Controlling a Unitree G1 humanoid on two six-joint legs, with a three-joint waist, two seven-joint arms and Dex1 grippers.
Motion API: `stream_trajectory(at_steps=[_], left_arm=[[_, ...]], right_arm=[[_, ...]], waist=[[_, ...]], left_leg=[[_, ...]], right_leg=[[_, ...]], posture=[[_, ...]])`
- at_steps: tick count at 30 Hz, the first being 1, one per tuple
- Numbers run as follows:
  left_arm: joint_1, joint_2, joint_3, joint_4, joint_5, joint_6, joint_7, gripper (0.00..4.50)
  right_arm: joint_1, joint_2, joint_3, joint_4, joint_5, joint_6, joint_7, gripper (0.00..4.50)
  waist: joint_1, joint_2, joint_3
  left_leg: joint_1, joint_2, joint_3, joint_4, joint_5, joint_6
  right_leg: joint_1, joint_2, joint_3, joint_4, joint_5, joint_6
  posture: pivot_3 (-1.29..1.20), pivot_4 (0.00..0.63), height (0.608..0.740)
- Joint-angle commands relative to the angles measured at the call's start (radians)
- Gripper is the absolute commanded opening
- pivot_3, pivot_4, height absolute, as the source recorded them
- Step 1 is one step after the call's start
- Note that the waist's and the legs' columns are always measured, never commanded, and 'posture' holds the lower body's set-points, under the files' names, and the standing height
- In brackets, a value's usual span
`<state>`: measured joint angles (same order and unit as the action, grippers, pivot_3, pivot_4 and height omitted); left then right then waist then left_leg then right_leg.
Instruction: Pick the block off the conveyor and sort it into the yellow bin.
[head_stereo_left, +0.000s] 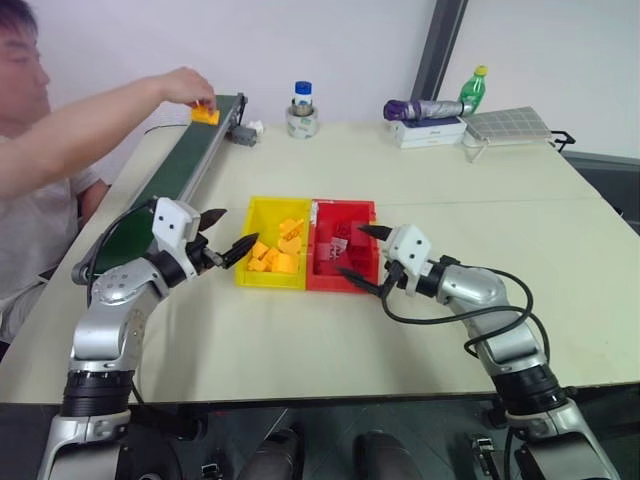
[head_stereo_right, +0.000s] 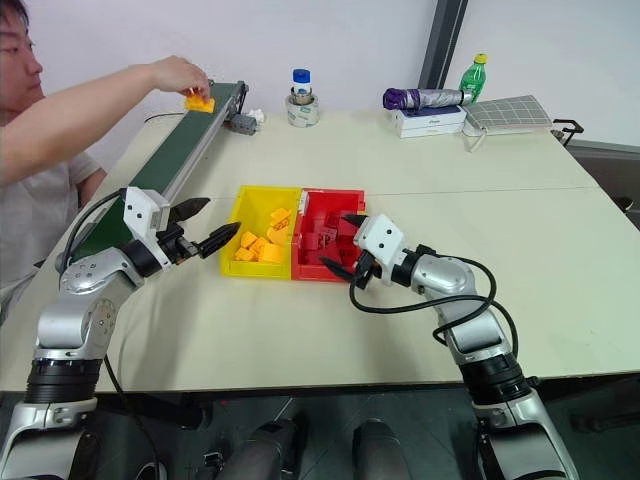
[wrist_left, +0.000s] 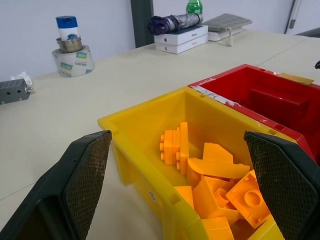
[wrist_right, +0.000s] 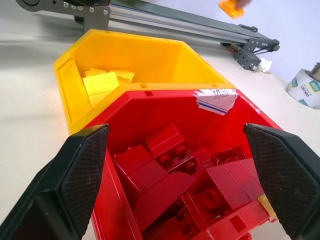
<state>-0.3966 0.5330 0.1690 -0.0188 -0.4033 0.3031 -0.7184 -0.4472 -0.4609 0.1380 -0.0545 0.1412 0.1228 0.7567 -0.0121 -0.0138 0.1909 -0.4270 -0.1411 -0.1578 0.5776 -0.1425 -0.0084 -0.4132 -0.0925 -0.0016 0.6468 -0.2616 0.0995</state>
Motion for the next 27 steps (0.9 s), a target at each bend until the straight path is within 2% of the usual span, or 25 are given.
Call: stream_trajectory(at_steps=[1, 22, 27], left_arm=[[-0.003, 0.006, 0.01, -0.046, -0.017, 0.004, -0.003, 4.47], [0.014, 0.003, 0.031, -0.043, -0.012, -0.028, 0.022, 4.47], [0.088, 0.001, 0.107, -0.115, -0.103, 0.005, 0.021, 4.47]], right_arm=[[-0.024, 0.0, -0.019, -0.02, 0.012, -0.014, 0.004, 4.5], [-0.02, -0.001, -0.016, -0.029, 0.011, -0.007, 0.01, 4.5], [-0.021, -0.007, -0.018, -0.034, 0.011, -0.005, 0.016, 4.5]], waist=[[0.0, 0.0, 0.0], [0.0, 0.0, 0.0], [-0.003, 0.0, 0.0]], left_leg=[[0.0, 0.0, 0.0, 0.0, 0.0, 0.0], [0.0, 0.0, 0.0, 0.0, 0.0, 0.0], [0.0, 0.0, 0.0, 0.0, 0.0, 0.0]], right_leg=[[0.0, 0.0, 0.0, 0.0, 0.0, 0.0], [0.0, 0.0, 0.0, 0.0, 0.0, 0.0], [0.0, 0.0, 0.0, 0.0, 0.0, 0.0]], posture=[[0.0, 0.15, 0.74], [0.0, 0.15, 0.74], [0.0, 0.15, 0.74]])
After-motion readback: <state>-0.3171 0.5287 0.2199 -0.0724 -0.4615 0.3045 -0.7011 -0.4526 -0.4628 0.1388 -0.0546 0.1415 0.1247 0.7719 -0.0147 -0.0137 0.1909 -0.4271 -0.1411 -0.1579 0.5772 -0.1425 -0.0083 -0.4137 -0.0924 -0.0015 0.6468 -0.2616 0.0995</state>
